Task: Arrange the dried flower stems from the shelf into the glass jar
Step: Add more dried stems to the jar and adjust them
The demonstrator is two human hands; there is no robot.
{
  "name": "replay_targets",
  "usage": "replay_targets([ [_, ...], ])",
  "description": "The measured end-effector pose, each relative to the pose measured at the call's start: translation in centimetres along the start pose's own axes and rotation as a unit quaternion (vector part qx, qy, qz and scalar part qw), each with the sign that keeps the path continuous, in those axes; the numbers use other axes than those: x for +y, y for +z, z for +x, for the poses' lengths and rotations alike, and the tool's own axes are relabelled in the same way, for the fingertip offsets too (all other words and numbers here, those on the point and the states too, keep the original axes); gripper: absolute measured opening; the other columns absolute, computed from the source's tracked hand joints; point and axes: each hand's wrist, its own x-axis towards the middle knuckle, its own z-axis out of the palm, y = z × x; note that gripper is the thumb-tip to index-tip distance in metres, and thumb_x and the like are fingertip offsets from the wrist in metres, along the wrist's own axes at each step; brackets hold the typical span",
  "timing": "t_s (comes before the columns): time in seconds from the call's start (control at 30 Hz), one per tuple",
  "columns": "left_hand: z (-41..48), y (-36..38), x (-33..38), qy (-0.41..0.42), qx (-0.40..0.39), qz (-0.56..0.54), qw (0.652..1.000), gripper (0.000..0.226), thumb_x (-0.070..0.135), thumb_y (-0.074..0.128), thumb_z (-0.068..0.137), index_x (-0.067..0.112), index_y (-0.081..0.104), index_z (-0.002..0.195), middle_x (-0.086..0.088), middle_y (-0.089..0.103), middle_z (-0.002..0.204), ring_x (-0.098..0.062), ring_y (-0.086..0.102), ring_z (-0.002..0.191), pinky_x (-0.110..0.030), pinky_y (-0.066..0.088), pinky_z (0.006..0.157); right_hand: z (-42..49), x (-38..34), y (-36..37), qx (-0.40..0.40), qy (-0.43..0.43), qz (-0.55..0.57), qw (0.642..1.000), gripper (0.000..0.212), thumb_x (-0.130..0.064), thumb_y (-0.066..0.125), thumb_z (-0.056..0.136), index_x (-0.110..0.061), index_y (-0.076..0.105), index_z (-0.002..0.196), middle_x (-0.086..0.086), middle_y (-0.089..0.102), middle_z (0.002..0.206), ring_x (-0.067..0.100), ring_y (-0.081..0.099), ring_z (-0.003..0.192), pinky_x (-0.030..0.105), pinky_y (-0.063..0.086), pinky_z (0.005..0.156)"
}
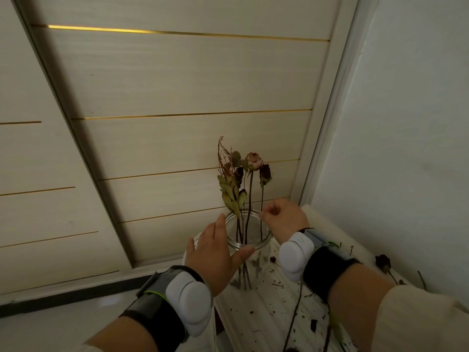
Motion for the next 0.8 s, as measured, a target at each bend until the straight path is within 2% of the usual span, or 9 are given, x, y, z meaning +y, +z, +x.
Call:
replay_targets([
  [0.2, -0.1, 0.0, 0.1, -0.003, 0.004, 0.000, 1.000, 0.086, 0.069, 0.029, 0.084, 0.023, -0.006, 0.149, 0.001, 0.014, 0.156, -0.021, 0.019, 0.144, -0.049, 0.013, 0.118, -0.3, 0.1, -0.3, -0.005, 0.016, 0.019, 1.000, 0.022, -0.035, 0.060, 0.086, -0.018, 0.065, 0.098, 0.000, 0.067, 0.104, 0.017, 0.058, 0.092, 0.024, 0.042, 0.078],
  [0.47, -0.3, -0.6, 0.5, -0.015, -0.010, 0.009, 1.000, 0.088, 0.069, 0.029, 0.083, 0.022, -0.006, 0.149, 0.001, 0.013, 0.157, -0.021, 0.018, 0.144, -0.050, 0.013, 0.118, -1.0, 0.2, -1.5, 0.005, -0.005, 0.048, 0.999, 0.025, -0.036, 0.056, 0.088, -0.017, 0.065, 0.103, 0.001, 0.067, 0.107, 0.018, 0.059, 0.099, 0.023, 0.041, 0.080],
  [0.67, -0.6, -1.4, 1.4, -0.024, -0.032, 0.056, 0.998, 0.090, 0.070, 0.025, 0.084, 0.018, -0.010, 0.149, 0.000, 0.000, 0.159, -0.019, 0.003, 0.148, -0.050, 0.005, 0.119, -1.9, 1.1, -3.9, 0.018, -0.021, 0.035, 0.999, 0.027, -0.036, 0.054, 0.091, -0.019, 0.063, 0.108, 0.000, 0.065, 0.110, 0.017, 0.058, 0.102, 0.025, 0.041, 0.084],
  [0.8, -1.1, -1.8, 2.4, -0.032, -0.016, 0.075, 0.997, 0.087, 0.066, 0.027, 0.088, 0.016, -0.011, 0.149, 0.001, -0.007, 0.159, -0.017, -0.004, 0.148, -0.049, 0.002, 0.119, -2.6, 2.3, -5.9, 0.036, -0.012, 0.028, 0.999, 0.025, -0.037, 0.054, 0.090, -0.021, 0.064, 0.106, -0.002, 0.065, 0.108, 0.017, 0.059, 0.101, 0.026, 0.042, 0.084],
])
